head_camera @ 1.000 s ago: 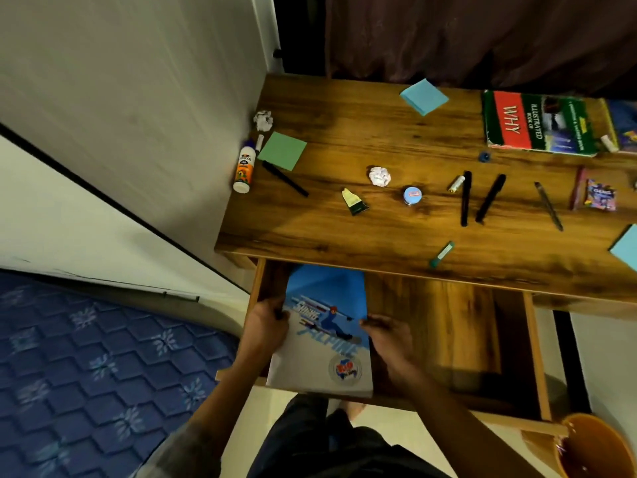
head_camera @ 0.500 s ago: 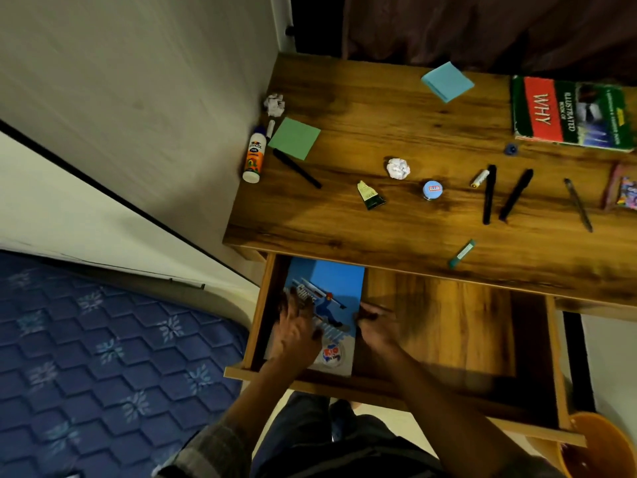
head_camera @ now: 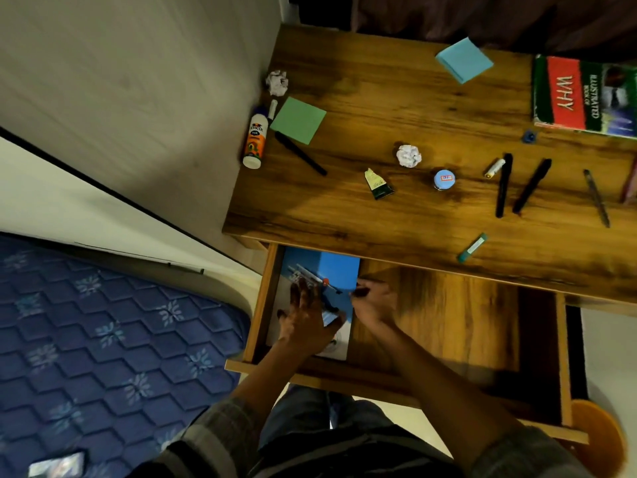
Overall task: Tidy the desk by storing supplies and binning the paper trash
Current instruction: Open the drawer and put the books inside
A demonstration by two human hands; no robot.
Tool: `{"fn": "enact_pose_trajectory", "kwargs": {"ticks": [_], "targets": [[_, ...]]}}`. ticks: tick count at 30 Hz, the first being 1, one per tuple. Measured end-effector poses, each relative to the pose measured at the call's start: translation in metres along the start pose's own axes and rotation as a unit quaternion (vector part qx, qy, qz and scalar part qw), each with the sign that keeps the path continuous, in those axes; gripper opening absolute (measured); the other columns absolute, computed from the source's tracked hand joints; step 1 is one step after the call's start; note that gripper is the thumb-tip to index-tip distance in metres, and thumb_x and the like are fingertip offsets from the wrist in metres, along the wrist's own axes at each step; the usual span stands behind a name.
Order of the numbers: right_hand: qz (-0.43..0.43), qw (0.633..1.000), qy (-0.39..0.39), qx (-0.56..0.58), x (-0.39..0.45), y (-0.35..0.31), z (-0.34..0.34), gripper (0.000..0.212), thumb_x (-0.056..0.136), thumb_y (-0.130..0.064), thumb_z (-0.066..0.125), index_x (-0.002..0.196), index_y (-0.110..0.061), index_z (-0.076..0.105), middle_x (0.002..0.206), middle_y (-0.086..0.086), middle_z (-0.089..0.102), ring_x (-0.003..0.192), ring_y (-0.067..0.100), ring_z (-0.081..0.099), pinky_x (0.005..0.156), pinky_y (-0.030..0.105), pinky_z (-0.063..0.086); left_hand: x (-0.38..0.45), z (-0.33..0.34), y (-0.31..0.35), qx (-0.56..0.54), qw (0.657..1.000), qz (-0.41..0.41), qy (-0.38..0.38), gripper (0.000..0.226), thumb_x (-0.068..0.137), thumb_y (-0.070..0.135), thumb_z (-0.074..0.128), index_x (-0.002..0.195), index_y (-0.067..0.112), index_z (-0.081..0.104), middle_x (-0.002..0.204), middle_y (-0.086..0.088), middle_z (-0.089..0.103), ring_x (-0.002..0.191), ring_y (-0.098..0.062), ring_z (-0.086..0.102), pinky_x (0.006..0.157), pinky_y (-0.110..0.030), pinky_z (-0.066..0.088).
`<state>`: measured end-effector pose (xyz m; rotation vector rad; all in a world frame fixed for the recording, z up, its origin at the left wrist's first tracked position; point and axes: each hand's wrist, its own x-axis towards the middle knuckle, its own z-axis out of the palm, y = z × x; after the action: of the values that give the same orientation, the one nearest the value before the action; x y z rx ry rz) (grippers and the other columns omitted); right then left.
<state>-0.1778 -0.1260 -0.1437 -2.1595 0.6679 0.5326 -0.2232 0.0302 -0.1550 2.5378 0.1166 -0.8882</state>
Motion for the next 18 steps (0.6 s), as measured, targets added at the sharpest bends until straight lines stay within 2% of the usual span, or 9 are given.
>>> {"fn": "enact_pose_trajectory", "kwargs": {"ticks": [2, 5, 7, 10, 12, 14, 16, 18], "targets": [[-0.002, 1.000, -0.002, -0.013, -0.002, 0.000, 0.005, 0.035, 0.088, -0.004, 0.074, 0.121, -0.014, 0.072, 0.123, 0.006, 0.071, 0.101, 0.017, 0.070, 0.070, 0.019, 0.054, -0.001, -0.001, 0.001, 0.028, 0.999, -0.009, -0.027, 0.119, 0.077, 0.093, 0.027, 0.164, 0.021, -0.010, 0.171, -0.015, -0.014, 0.158, -0.039, -0.011, 0.121, -0.068, 0.020], [-0.013, 0.999, -0.016, -0.028, -0.007, 0.007, 0.009, 0.036, 0.086, -0.003, 0.073, 0.120, -0.013, 0.073, 0.121, 0.006, 0.072, 0.103, 0.018, 0.071, 0.066, 0.010, 0.051, -0.009, -0.003, 0.002, 0.072, 0.995, -0.010, -0.067, 0.112, 0.089, 0.080, 0.042, 0.161, 0.023, -0.022, 0.167, -0.015, -0.029, 0.155, -0.040, -0.021, 0.122, -0.069, 0.014], [-0.017, 0.999, -0.041, -0.023, -0.011, 0.010, 0.008, 0.041, 0.085, -0.001, 0.073, 0.124, -0.015, 0.071, 0.123, 0.004, 0.070, 0.108, 0.018, 0.069, 0.065, 0.008, 0.048, -0.013, -0.004, 0.002, 0.068, 0.995, -0.009, -0.076, 0.111, 0.091, 0.076, 0.047, 0.161, 0.024, -0.022, 0.166, -0.014, -0.030, 0.155, -0.038, -0.024, 0.121, -0.069, 0.016], [-0.034, 0.997, -0.064, -0.011, -0.014, 0.014, 0.001, 0.054, 0.083, -0.005, 0.078, 0.134, -0.019, 0.064, 0.132, 0.000, 0.065, 0.116, 0.017, 0.065, 0.089, 0.024, 0.056, -0.014, -0.006, -0.002, 0.062, 0.996, -0.003, -0.068, 0.109, 0.090, 0.075, 0.051, 0.162, 0.029, -0.017, 0.169, -0.012, -0.025, 0.156, -0.035, -0.021, 0.121, -0.068, 0.020], [-0.069, 0.992, -0.106, -0.024, -0.017, 0.022, -0.008, 0.059, 0.082, -0.011, 0.081, 0.137, -0.019, 0.062, 0.135, 0.002, 0.063, 0.122, 0.019, 0.062, 0.102, 0.032, 0.053, -0.013, -0.012, -0.005, 0.083, 0.992, 0.010, -0.089, 0.111, 0.089, 0.074, 0.053, 0.161, 0.032, -0.019, 0.169, -0.009, -0.027, 0.156, -0.035, -0.021, 0.121, -0.068, 0.019], [-0.088, 0.983, -0.161, -0.025, -0.024, 0.034, -0.015, 0.054, 0.086, -0.018, 0.078, 0.138, -0.020, 0.061, 0.136, 0.007, 0.064, 0.124, 0.022, 0.061, 0.108, 0.039, 0.049, -0.012, -0.016, -0.009, 0.107, 0.988, 0.023, -0.109, 0.112, 0.088, 0.075, 0.052, 0.161, 0.032, -0.021, 0.168, -0.008, -0.028, 0.157, -0.035, -0.020, 0.121, -0.066, 0.019], [-0.094, 0.978, -0.181, -0.038, -0.037, 0.042, -0.019, 0.050, 0.088, -0.026, 0.071, 0.137, -0.022, 0.062, 0.139, 0.008, 0.062, 0.127, 0.022, 0.059, 0.111, 0.033, 0.045, -0.012, -0.023, -0.007, 0.129, 0.984, 0.023, -0.118, 0.109, 0.089, 0.076, 0.050, 0.162, 0.029, -0.017, 0.170, -0.011, -0.022, 0.158, -0.036, -0.016, 0.122, -0.064, 0.018], [-0.092, 0.984, -0.151, -0.029, -0.051, 0.052, -0.022, 0.049, 0.084, -0.023, 0.066, 0.133, -0.022, 0.065, 0.140, 0.006, 0.062, 0.127, 0.020, 0.058, 0.107, 0.025, 0.044, -0.012, -0.027, 0.000, 0.155, 0.981, 0.036, -0.106, 0.102, 0.090, 0.075, 0.050, 0.164, 0.027, 0.000, 0.172, -0.011, -0.009, 0.159, -0.037, -0.003, 0.122, -0.063, 0.020]]}}
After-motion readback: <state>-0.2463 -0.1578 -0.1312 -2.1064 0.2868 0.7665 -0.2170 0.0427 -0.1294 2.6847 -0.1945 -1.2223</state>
